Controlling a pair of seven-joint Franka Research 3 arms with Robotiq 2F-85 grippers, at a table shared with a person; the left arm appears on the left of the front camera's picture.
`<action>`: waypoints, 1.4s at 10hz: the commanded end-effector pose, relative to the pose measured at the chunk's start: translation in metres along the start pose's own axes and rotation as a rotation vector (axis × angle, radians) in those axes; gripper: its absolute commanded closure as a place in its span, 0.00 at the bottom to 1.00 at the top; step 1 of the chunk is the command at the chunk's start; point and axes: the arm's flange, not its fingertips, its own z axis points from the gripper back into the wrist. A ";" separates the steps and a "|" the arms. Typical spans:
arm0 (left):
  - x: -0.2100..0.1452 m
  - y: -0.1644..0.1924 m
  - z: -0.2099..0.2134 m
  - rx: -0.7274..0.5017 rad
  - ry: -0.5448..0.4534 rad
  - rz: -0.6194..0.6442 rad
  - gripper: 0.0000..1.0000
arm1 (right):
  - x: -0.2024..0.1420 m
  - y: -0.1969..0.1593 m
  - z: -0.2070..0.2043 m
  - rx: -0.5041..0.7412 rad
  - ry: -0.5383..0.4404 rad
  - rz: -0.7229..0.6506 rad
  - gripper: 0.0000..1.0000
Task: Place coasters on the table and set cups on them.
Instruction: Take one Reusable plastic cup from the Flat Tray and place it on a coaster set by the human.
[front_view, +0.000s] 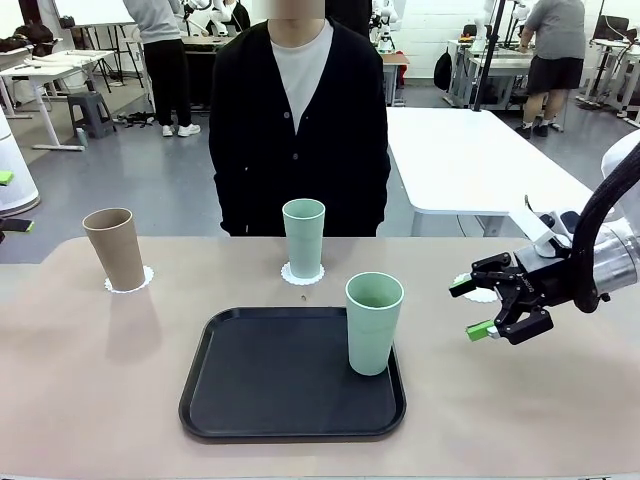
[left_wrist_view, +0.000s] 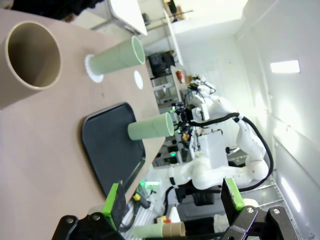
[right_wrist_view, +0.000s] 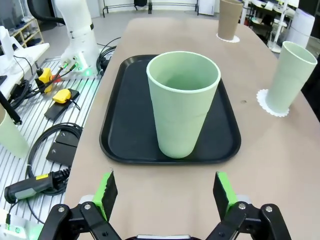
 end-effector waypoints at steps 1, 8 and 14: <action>-0.001 -0.001 0.001 -0.001 -0.004 -0.003 0.00 | 0.002 0.001 0.002 0.004 -0.002 0.007 0.00; -0.001 -0.001 0.001 -0.001 -0.004 -0.003 0.00 | -0.033 -0.016 -0.052 0.029 -0.211 0.086 0.00; -0.001 -0.001 0.001 -0.001 -0.004 -0.003 0.00 | -0.036 -0.024 -0.098 0.055 -0.258 0.074 0.00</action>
